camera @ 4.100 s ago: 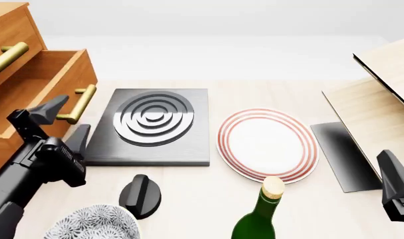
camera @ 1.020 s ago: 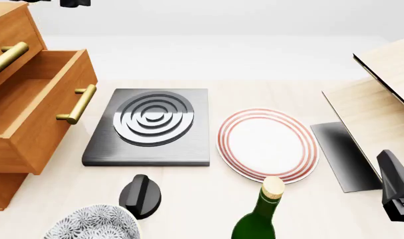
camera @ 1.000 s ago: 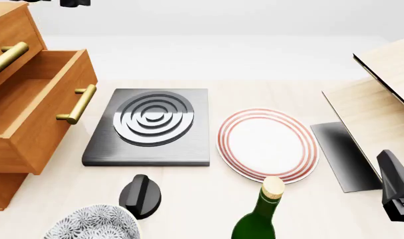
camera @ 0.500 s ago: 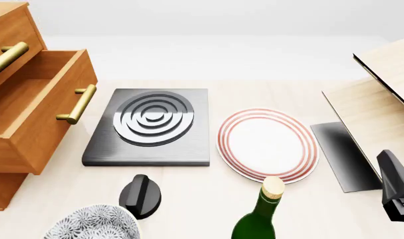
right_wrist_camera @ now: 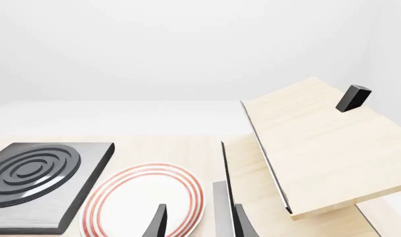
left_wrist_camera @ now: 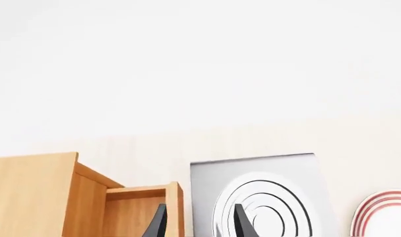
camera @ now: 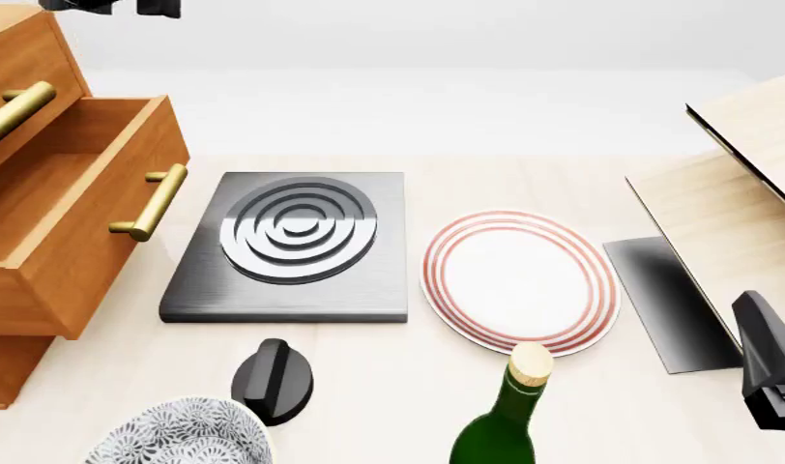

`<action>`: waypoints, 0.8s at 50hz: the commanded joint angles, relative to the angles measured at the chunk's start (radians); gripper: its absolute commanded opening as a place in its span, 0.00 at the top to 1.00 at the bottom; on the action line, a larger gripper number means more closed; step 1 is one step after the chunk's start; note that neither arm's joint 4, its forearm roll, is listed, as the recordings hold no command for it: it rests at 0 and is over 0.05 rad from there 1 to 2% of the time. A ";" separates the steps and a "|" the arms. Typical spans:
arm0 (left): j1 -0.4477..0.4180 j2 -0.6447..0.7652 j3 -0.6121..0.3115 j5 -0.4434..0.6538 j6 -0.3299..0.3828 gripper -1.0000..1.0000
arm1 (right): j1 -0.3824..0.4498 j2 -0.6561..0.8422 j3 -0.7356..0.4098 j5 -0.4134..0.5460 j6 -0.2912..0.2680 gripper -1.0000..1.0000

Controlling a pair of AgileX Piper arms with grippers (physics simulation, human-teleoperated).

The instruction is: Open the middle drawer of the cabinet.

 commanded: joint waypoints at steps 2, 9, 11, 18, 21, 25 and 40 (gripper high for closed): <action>0.041 0.022 0.067 -0.045 -0.002 0.00 | 0.000 0.000 0.000 0.000 0.000 0.00; 0.046 0.032 0.113 -0.081 -0.008 0.00 | 0.000 0.000 0.000 0.000 0.000 0.00; 0.039 0.037 0.117 -0.083 -0.007 0.00 | 0.000 0.000 0.000 0.000 0.000 0.00; 0.040 0.049 0.108 -0.084 -0.003 0.00 | 0.000 0.000 0.000 0.000 0.000 0.00; 0.031 0.065 0.109 -0.095 -0.006 0.00 | 0.000 0.000 0.000 0.000 0.000 0.00; 0.029 0.077 0.106 -0.099 -0.014 0.00 | 0.000 0.000 0.000 0.000 0.000 0.00; 0.043 0.106 0.144 -0.140 -0.023 0.00 | 0.000 0.000 0.000 0.000 0.000 0.00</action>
